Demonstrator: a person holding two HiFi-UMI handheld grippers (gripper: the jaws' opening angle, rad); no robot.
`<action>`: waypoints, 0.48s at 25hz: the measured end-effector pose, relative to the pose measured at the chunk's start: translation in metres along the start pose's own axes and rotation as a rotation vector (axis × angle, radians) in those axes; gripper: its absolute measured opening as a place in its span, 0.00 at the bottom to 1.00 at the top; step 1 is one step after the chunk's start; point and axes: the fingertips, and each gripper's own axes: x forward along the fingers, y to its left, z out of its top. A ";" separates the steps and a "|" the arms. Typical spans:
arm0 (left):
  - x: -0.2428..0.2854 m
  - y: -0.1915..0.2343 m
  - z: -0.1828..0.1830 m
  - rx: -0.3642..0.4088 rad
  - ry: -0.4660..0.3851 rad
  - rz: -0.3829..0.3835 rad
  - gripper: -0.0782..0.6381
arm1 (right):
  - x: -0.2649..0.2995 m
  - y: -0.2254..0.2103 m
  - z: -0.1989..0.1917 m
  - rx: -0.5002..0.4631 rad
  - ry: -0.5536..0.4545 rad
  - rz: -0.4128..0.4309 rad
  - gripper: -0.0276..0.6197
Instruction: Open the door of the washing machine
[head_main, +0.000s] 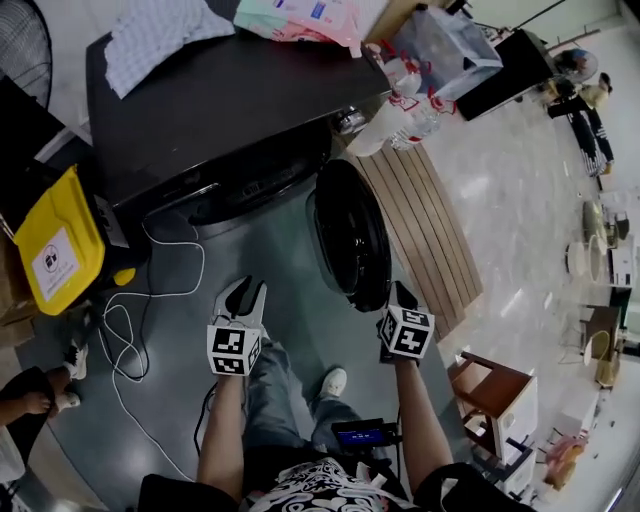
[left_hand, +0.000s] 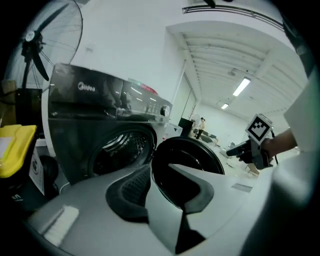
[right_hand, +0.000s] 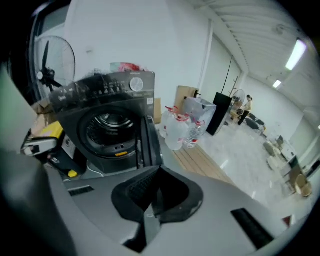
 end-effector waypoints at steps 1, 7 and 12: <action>-0.014 -0.008 0.012 -0.006 -0.033 0.024 0.26 | -0.018 0.001 0.001 0.012 -0.029 0.051 0.05; -0.104 -0.089 0.080 0.022 -0.271 0.211 0.22 | -0.135 0.011 0.018 -0.008 -0.289 0.341 0.05; -0.179 -0.187 0.078 -0.008 -0.303 0.322 0.17 | -0.241 -0.016 0.000 -0.007 -0.441 0.440 0.05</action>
